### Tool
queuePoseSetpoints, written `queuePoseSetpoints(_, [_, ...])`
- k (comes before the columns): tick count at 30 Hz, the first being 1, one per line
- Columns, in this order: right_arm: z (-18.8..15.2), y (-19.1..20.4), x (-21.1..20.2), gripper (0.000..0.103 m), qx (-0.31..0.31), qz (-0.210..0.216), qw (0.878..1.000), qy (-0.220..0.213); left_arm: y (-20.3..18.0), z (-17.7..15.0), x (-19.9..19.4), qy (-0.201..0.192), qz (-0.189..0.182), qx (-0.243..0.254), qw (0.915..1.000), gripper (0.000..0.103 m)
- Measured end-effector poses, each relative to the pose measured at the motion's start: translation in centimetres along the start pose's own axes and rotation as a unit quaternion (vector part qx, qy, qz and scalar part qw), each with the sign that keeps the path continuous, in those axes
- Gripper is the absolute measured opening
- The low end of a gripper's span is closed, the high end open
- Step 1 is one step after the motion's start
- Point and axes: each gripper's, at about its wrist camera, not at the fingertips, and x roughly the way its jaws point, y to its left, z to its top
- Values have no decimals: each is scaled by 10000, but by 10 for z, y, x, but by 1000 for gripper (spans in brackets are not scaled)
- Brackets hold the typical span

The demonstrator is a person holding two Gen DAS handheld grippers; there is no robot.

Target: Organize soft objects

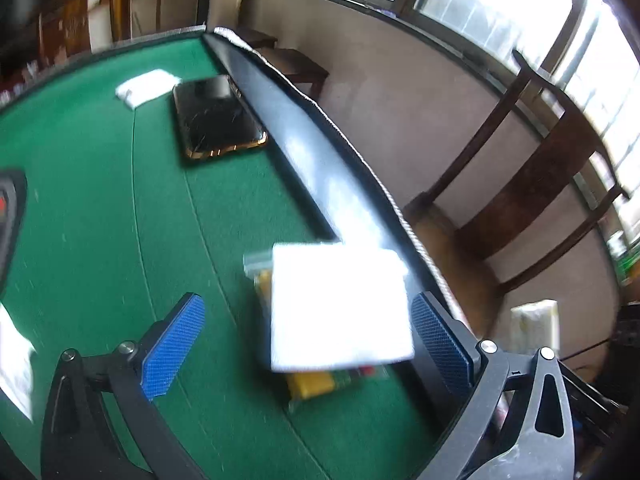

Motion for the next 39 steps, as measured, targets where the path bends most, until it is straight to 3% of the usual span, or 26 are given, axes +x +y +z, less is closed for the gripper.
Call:
queuePoseSetpoints(5, [-2, 1, 15, 48, 17, 126, 9999, 116, -31, -5, 32, 457, 545, 778, 9944, 101])
queuePoseSetpoints(6, [-3, 2, 20, 48, 15, 103, 9998, 144, -28, -8, 29, 389, 376, 742, 9958, 97])
queuePoseSetpoints(8, [-1, 2, 21, 48, 34, 126, 9999, 98, -21, -7, 26, 435, -57, 621, 9971, 67])
queuePoseSetpoints(9, [0, 2, 21, 48, 47, 176, 9998, 128, -18, -6, 23, 436, -89, 588, 9973, 55])
queuePoseSetpoints(11, [0, 5, 21, 48, -4, 106, 9998, 143, -10, -3, 16, 403, -218, 525, 9976, 41])
queuePoseSetpoints(20, [-1, 18, 30, 48, -286, -66, 9992, 257, 29, -12, -19, -4, -597, 104, 9982, 38])
queuePoseSetpoints(25, [-3, 31, 35, 48, -462, -21, 9981, 400, 62, -38, -56, -190, -589, -82, 9980, 38])
queuePoseSetpoints(29, [-9, 58, 48, 48, -750, 142, 9953, 596, 103, -66, -82, -131, -447, -368, 9982, 38])
queuePoseSetpoints(33, [-21, 86, 77, 48, -923, 393, 9906, 935, 131, -94, -82, 43, -98, -388, 9992, 44])
queuePoseSetpoints(39, [-52, 125, 124, 48, -1236, 434, 9799, 1506, 160, -121, -85, 139, -218, -673, 9974, 46])
